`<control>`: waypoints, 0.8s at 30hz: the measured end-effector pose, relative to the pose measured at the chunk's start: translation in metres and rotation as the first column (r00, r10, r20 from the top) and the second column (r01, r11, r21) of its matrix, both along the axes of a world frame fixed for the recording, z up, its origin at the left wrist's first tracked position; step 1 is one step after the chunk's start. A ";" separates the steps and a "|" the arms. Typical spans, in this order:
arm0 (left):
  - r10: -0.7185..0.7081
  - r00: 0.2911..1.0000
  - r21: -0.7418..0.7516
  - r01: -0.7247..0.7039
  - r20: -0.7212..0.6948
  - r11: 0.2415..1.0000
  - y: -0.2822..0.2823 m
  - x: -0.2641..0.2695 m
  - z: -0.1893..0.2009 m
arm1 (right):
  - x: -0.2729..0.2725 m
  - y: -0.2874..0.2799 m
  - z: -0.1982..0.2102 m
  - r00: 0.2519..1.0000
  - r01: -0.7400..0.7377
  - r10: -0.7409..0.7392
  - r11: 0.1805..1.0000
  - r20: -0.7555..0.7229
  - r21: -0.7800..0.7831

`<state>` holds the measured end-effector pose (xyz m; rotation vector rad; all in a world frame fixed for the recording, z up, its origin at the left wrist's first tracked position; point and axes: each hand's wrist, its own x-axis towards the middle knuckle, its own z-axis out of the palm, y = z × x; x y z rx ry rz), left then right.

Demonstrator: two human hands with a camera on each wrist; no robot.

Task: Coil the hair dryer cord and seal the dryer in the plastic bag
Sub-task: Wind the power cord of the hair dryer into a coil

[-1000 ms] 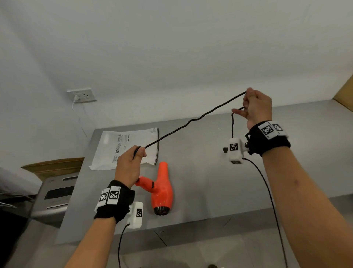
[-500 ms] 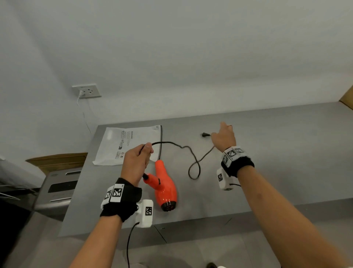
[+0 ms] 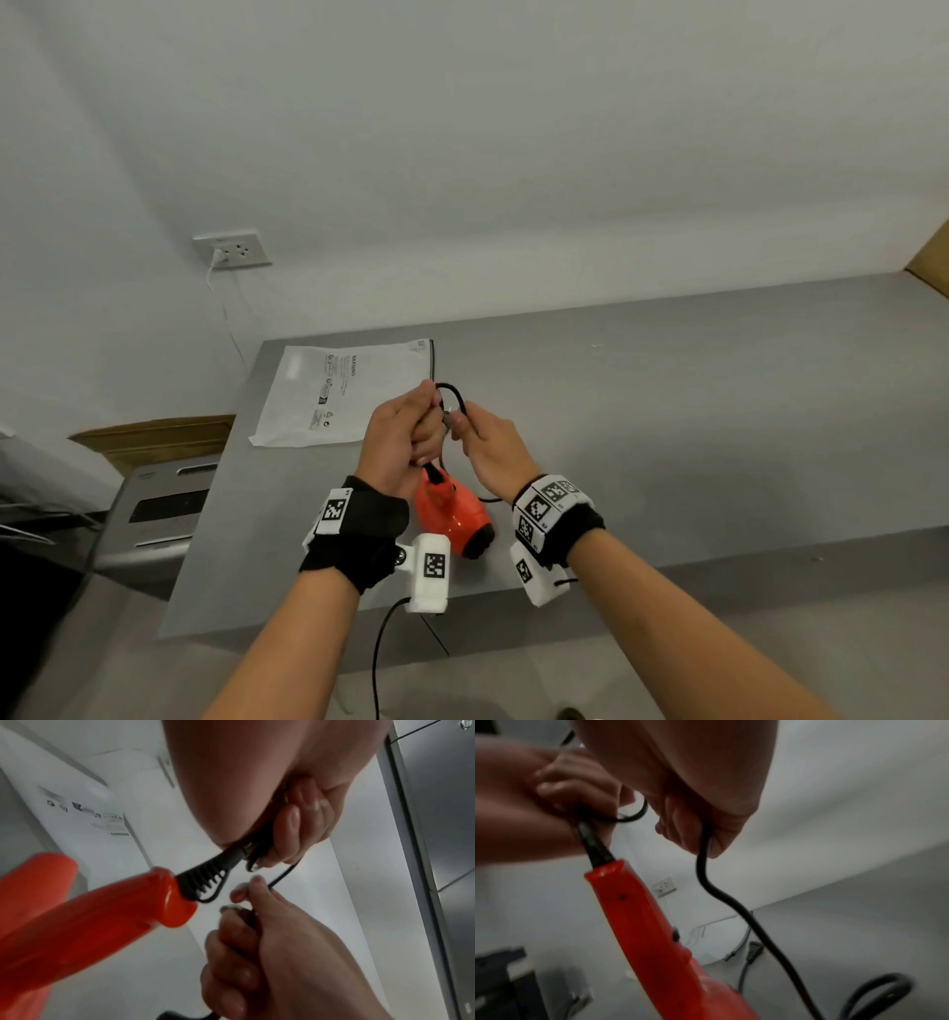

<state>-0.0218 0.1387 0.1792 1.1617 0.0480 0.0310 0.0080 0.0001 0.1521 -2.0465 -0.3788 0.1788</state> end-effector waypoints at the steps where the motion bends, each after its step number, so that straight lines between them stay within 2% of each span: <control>1: -0.035 0.999 0.005 0.035 0.002 0.999 -0.003 -0.001 -0.001 | 0.001 0.000 -0.002 0.999 -0.040 0.041 0.995 0.008 -0.095; 3: -0.078 0.997 0.028 0.079 -0.013 0.997 -0.009 -0.003 -0.001 | 0.000 0.000 -0.002 0.995 -0.099 0.104 0.964 0.007 -0.245; 5: -0.072 0.997 0.059 0.073 -0.023 0.996 -0.013 -0.004 0.000 | -0.002 -0.003 0.002 0.991 -0.128 0.134 0.943 0.001 -0.306; 7: -0.065 0.998 0.078 0.067 -0.027 0.995 -0.015 -0.004 0.005 | -0.006 -0.005 0.006 0.987 -0.155 0.162 0.936 -0.003 -0.315; 12: -0.048 0.997 0.005 0.049 -0.054 0.999 -0.017 -0.001 0.002 | -0.019 -0.018 0.007 0.988 -0.146 0.152 0.953 0.004 -0.267; 14: -0.012 0.998 0.039 0.015 -0.066 0.999 -0.019 -0.001 -0.002 | -0.022 -0.024 0.004 0.986 -0.152 0.165 0.950 0.025 -0.272; 16: 0.043 0.996 0.121 -0.034 -0.074 0.992 -0.021 -0.002 -0.003 | -0.025 -0.031 0.005 0.976 -0.176 0.206 0.940 0.075 -0.294; 17: 0.055 0.997 0.212 -0.042 -0.055 0.976 -0.022 -0.002 -0.002 | -0.027 -0.035 0.006 0.966 -0.192 0.236 0.931 0.109 -0.310; 20: 0.034 0.999 0.545 -0.040 0.020 0.838 -0.021 -0.002 0.006 | -0.031 -0.048 0.023 0.923 -0.204 0.298 0.916 0.244 -0.345; 21: 0.047 0.999 0.585 -0.049 0.019 0.809 -0.021 -0.002 0.010 | -0.028 -0.053 0.031 0.908 -0.171 0.283 0.924 0.310 -0.342; 24: 0.035 0.999 0.566 -0.026 -0.006 0.824 -0.021 -0.002 0.016 | -0.011 -0.067 0.058 0.878 -0.017 0.171 0.944 0.447 -0.328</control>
